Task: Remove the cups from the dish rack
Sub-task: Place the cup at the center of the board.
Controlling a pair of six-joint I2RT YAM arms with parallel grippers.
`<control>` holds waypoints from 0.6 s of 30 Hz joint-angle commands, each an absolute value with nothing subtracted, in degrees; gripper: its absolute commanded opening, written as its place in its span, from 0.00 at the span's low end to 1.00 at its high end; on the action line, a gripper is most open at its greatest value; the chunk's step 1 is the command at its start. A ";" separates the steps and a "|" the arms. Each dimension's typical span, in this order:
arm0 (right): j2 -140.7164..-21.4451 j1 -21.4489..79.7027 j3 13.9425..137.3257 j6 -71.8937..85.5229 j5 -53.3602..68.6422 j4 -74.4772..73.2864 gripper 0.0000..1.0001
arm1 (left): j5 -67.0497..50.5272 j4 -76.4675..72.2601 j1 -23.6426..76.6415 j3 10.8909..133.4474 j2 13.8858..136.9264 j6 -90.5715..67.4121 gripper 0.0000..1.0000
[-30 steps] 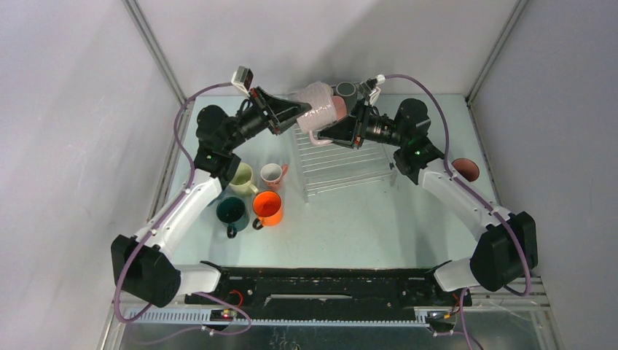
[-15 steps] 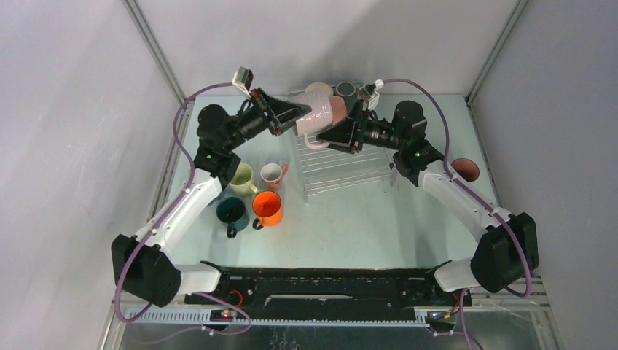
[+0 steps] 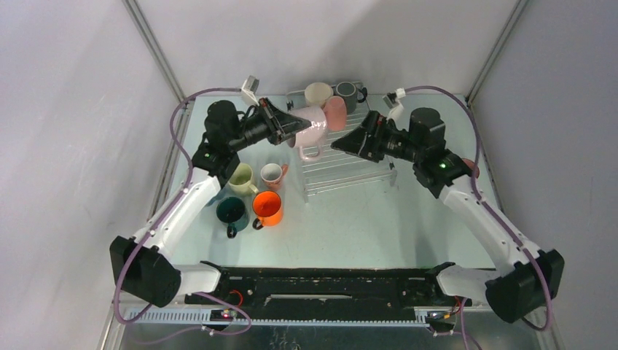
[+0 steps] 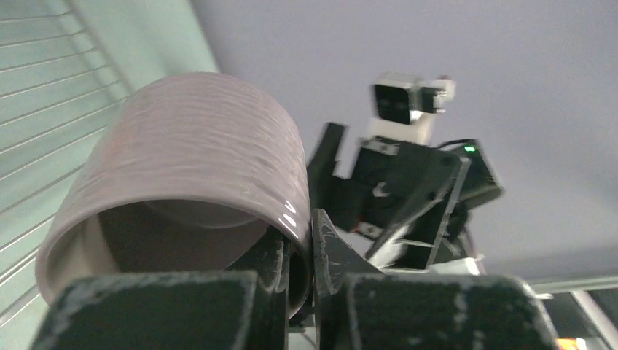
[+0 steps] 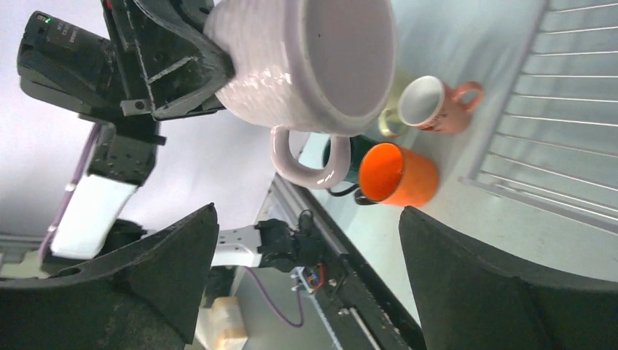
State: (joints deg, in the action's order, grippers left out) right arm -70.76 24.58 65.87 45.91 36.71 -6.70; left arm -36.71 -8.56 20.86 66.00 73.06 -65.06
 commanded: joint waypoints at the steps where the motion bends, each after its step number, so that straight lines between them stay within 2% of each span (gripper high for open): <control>1: -64.58 23.49 66.03 38.18 27.07 -18.27 1.00 | -35.89 2.13 20.70 73.87 67.68 -51.54 0.00; 10: -62.32 22.25 66.02 35.33 19.96 -24.65 1.00 | -27.58 29.19 28.41 73.93 64.00 -30.27 0.00; 18: -64.57 22.24 66.06 35.63 18.35 -23.93 1.00 | -16.19 38.61 38.08 70.14 63.04 -23.47 0.00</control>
State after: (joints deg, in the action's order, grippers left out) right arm -63.51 22.48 65.80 37.01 20.43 -24.45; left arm -22.37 37.69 34.76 68.60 65.71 -29.61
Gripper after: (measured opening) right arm 0.993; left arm 0.089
